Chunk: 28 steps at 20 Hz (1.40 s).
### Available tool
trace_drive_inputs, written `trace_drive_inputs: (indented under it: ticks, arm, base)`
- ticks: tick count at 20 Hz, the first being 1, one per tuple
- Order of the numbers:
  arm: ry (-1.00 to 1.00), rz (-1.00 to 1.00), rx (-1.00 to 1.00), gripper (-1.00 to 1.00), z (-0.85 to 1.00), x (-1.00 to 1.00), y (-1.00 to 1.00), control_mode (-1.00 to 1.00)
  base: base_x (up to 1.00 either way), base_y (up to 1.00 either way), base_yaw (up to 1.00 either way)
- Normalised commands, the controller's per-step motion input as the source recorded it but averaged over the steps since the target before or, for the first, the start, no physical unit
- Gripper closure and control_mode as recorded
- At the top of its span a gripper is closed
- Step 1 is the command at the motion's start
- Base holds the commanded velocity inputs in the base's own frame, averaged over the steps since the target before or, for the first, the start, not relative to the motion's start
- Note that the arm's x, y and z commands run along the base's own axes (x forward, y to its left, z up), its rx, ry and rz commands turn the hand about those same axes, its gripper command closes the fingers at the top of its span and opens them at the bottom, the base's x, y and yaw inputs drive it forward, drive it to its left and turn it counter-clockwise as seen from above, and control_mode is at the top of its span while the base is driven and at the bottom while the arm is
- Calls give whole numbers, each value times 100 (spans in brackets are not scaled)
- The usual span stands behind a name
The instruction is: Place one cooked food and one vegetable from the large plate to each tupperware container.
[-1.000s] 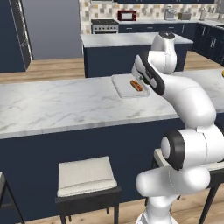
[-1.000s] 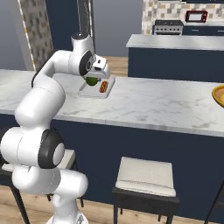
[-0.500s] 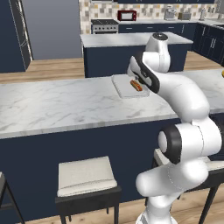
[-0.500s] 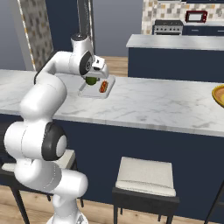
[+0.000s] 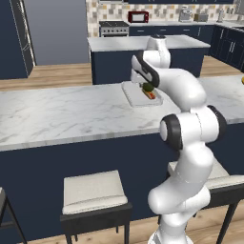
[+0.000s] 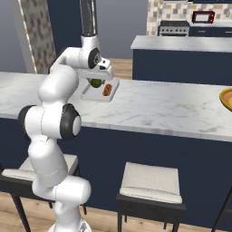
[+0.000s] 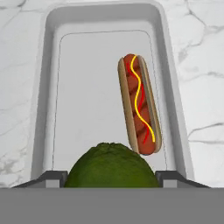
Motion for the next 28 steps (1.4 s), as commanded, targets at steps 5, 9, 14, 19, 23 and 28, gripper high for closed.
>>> trace_drive_inputs:
  ticks: [5,9,14,19,23,28]
  arm:
    - [28,0,0,100,-21,47,7,-100]
    - [19,0,0,100,-35,31,2,-100]
    - [1,0,0,100,-23,7,4,-100]
    - [-7,0,0,100,-5,8,15,-100]
    - [-4,0,0,100,-17,0,7,-100]
    - [-10,0,0,100,-40,-11,0,-100]
  base:
    - [0,0,0]
    - [0,0,0]
    - [0,0,0]
    - [0,0,0]
    - [0,0,0]
    - [0,0,0]
